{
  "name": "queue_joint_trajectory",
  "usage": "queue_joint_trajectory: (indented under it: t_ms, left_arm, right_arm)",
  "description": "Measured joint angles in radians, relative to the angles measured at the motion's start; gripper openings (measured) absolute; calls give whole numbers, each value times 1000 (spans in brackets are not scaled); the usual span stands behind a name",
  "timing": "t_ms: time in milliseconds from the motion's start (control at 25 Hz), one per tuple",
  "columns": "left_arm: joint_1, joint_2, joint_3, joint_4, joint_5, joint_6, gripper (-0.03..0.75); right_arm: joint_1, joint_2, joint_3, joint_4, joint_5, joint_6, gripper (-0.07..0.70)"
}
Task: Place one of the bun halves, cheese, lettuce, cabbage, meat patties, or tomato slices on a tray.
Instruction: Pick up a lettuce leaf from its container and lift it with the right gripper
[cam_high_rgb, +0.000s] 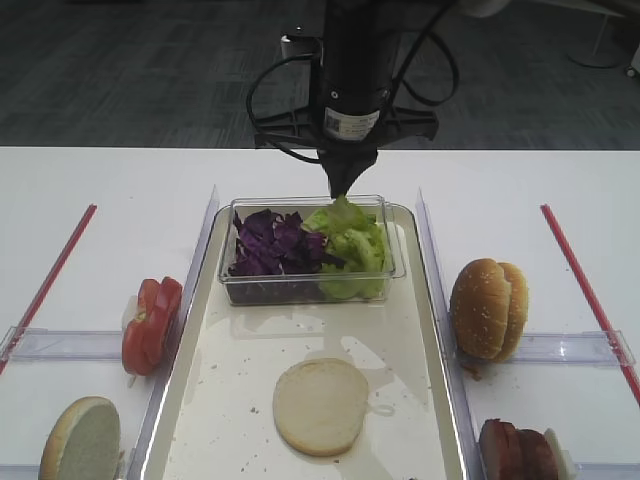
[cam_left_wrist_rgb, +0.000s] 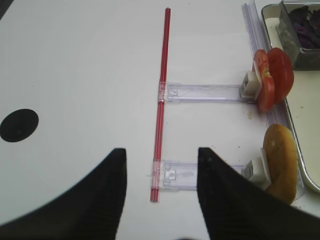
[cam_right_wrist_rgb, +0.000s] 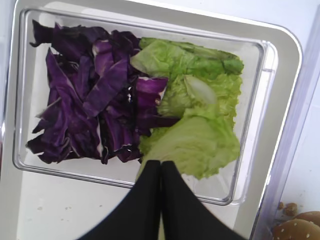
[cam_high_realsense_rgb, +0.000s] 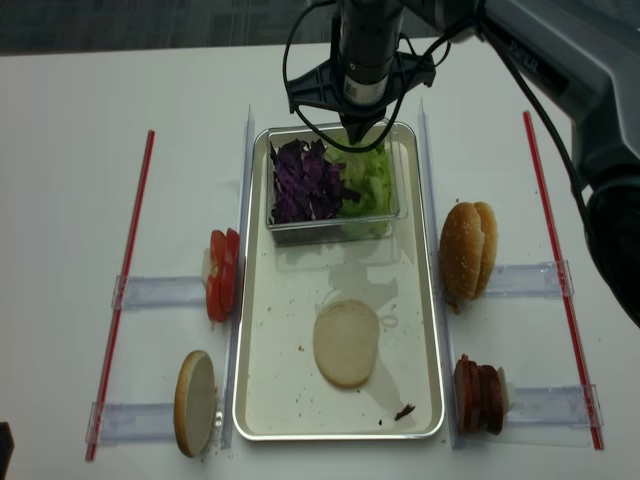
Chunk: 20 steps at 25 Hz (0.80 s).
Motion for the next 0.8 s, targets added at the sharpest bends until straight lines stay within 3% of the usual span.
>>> queue_joint_trajectory:
  t_ms: [800]
  left_arm:
    - [0,0,0,0,0,0,302]
  right_arm:
    - [41,-68,0,-22,6,33,38]
